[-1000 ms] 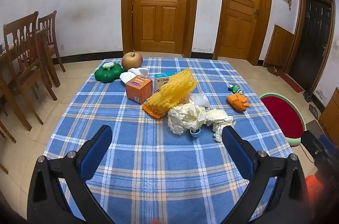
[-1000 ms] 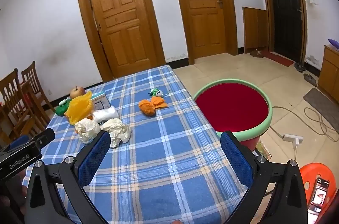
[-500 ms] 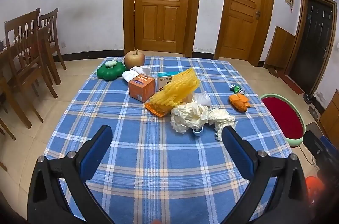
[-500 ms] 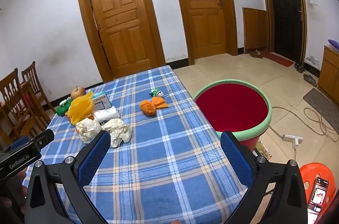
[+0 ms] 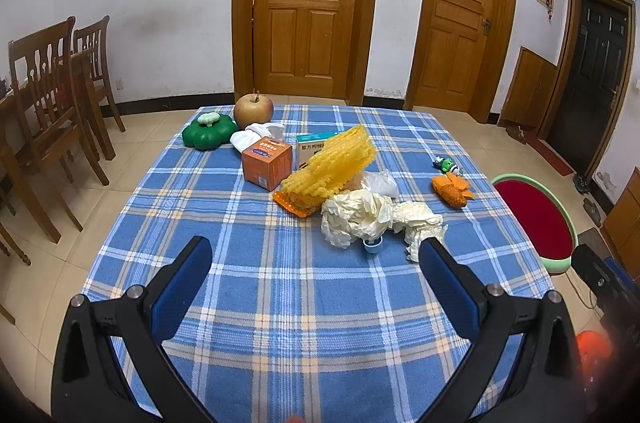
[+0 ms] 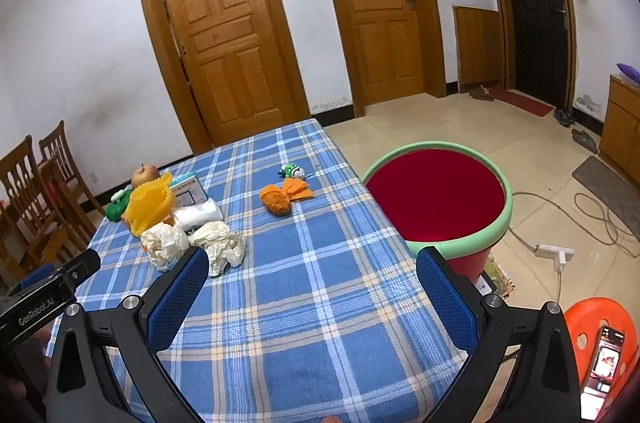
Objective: Collect trash
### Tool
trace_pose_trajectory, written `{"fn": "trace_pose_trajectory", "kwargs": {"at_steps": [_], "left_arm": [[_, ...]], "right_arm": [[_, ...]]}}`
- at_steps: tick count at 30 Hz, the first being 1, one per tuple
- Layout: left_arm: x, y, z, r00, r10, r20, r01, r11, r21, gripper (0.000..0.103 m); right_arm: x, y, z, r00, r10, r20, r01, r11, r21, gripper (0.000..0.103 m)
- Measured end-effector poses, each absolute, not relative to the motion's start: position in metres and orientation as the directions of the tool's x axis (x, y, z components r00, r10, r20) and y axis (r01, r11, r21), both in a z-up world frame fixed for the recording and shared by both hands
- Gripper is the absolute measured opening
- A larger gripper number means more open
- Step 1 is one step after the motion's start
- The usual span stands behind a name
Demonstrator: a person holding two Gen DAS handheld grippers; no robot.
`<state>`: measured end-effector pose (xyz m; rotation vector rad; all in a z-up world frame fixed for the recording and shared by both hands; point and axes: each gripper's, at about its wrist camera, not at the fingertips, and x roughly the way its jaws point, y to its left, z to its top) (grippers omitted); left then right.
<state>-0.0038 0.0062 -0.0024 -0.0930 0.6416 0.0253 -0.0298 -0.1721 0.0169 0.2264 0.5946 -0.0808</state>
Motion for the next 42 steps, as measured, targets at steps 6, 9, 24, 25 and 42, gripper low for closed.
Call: {"fn": "trace_pose_trajectory", "kwargs": {"at_steps": [6, 9, 24, 25, 42], "left_arm": [[-0.0036, 0.0059, -0.0023, 0.801, -0.004, -0.599, -0.053, 0.996, -0.078, 0.101], [-0.0036, 0.0059, -0.0022, 0.801, -0.005, -0.599, -0.052, 0.996, -0.078, 0.101], [-0.0036, 0.0059, -0.0023, 0.800, -0.005, -0.599, -0.052, 0.996, -0.079, 0.101], [-0.0036, 0.0060, -0.0023, 0.801, -0.006, -0.599, -0.052, 0.996, -0.079, 0.101], [-0.0055, 0.0045, -0.0059, 0.797, -0.009, -0.604, -0.050, 0.996, -0.080, 0.101]], "right_arm": [[-0.0294, -0.1722, 0.0158, 0.823, -0.012, -0.568, 0.146, 0.971, 0.190, 0.103], [-0.0295, -0.1722, 0.0155, 0.824, -0.011, -0.566, 0.143, 0.972, 0.188, 0.103], [-0.0294, -0.1719, 0.0147, 0.821, -0.007, -0.571, 0.145, 0.970, 0.196, 0.103], [-0.0293, -0.1712, 0.0143, 0.820, -0.007, -0.572, 0.145, 0.970, 0.196, 0.103], [-0.0290, -0.1713, 0.0132, 0.820, -0.007, -0.572, 0.145, 0.970, 0.196, 0.103]]}}
